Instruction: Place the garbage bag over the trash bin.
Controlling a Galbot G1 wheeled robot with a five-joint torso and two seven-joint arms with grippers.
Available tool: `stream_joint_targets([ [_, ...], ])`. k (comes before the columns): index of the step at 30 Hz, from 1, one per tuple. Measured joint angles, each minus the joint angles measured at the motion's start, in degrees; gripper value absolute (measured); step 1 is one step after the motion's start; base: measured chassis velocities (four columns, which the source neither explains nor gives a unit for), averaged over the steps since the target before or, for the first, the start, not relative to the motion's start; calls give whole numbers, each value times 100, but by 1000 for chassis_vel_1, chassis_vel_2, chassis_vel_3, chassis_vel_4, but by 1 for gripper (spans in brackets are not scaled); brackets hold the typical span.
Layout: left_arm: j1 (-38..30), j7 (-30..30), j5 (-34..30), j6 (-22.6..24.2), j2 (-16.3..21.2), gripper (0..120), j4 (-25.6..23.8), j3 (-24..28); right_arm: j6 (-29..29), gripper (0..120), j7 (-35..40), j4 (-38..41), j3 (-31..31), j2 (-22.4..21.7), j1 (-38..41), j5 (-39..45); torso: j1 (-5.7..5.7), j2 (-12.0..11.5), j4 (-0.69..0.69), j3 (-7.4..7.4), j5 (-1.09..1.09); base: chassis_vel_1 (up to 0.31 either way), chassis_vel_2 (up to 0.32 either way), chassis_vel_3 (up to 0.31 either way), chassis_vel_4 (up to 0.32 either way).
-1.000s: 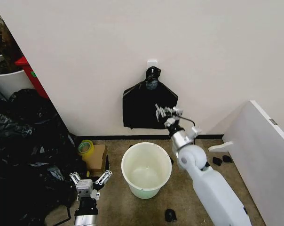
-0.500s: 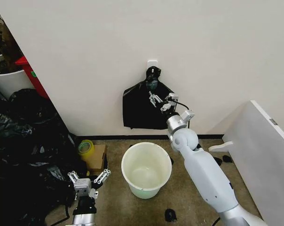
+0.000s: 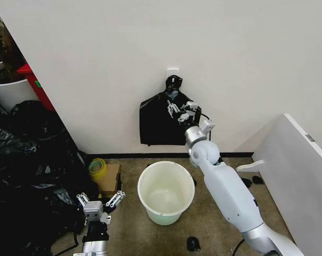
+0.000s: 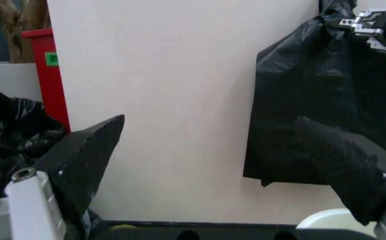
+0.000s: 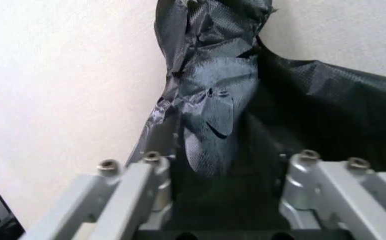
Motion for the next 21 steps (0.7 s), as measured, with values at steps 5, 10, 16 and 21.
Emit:
stream_joint_targets([
  [5,8,-2,0,0,-3,100,0,-6,3,9,17,-5,6,-31,26,7,0,0,0,0,-1,0,0,0,0],
  [10,9,-4,0,-1,-6,100,-2,-7,10,0,30,36,12,-66,10,9,0,0,-1,0,0,0,0,0,0],
  [16,8,-5,6,-1,-28,100,-11,11,102,0,53,295,-5,-179,-178,-109,0,0,0,0,0,0,0,0,0],
  [21,7,-6,9,-2,-6,100,-13,23,202,0,-68,955,-25,-524,-844,-557,0,0,0,-1,0,0,0,0,0],
])
